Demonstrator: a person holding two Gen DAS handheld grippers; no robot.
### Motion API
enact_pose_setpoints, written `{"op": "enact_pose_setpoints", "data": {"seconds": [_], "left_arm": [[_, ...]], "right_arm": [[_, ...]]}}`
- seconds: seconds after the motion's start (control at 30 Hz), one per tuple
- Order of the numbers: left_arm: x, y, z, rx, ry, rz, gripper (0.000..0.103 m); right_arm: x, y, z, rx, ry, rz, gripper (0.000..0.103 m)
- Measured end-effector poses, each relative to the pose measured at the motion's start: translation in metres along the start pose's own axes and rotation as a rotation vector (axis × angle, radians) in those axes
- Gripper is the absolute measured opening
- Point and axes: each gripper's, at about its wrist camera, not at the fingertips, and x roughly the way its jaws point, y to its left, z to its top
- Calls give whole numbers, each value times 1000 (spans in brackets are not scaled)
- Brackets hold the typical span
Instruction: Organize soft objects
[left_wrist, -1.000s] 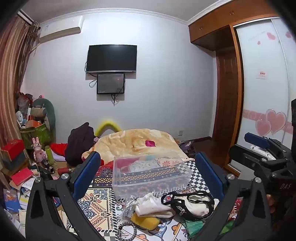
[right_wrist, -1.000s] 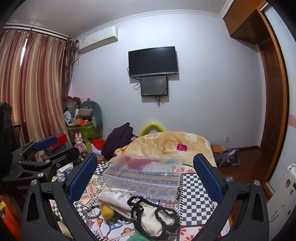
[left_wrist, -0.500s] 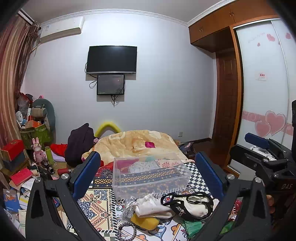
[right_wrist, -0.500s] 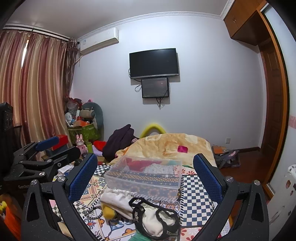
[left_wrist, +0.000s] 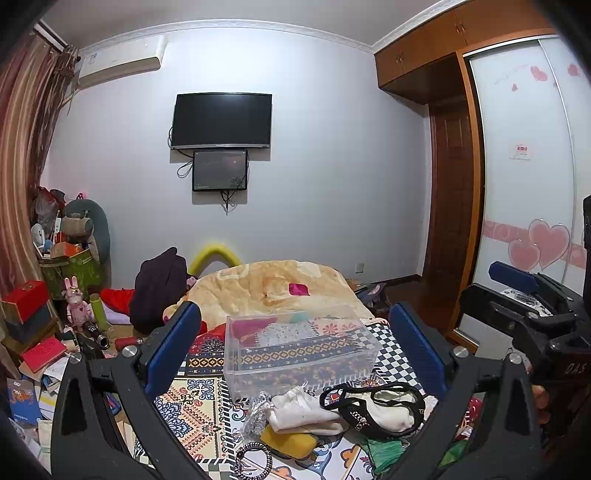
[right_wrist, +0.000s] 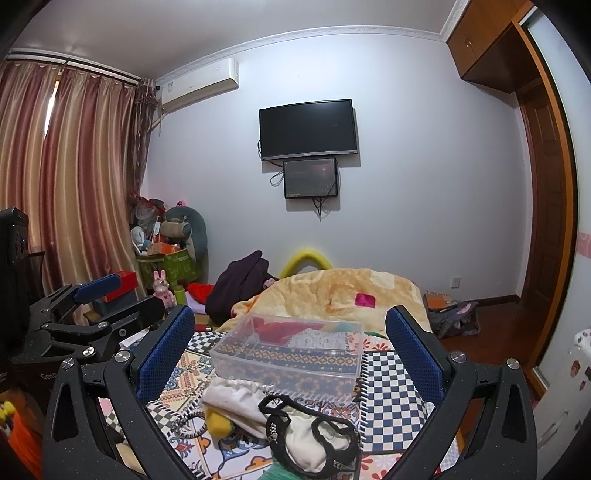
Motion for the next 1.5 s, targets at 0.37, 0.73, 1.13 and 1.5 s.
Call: {"op": "enact_pose_setpoints", "data": {"seconds": [0.37,0.73,1.13,1.5], "left_arm": [[0,0,-1,0,0,0,103],[0,-1,0,5,3,3,103],[1,0,-2,6,6,1,103],[4,0,-5,5,17,-1,103]], "right_arm": [[0,0,-1,-1,-2,-1,103],[-2,3,1,-3,-2,1,103],[-4,5,2,-3,-2,3,103],[-3,5,0,-1,2,3,103]]}}
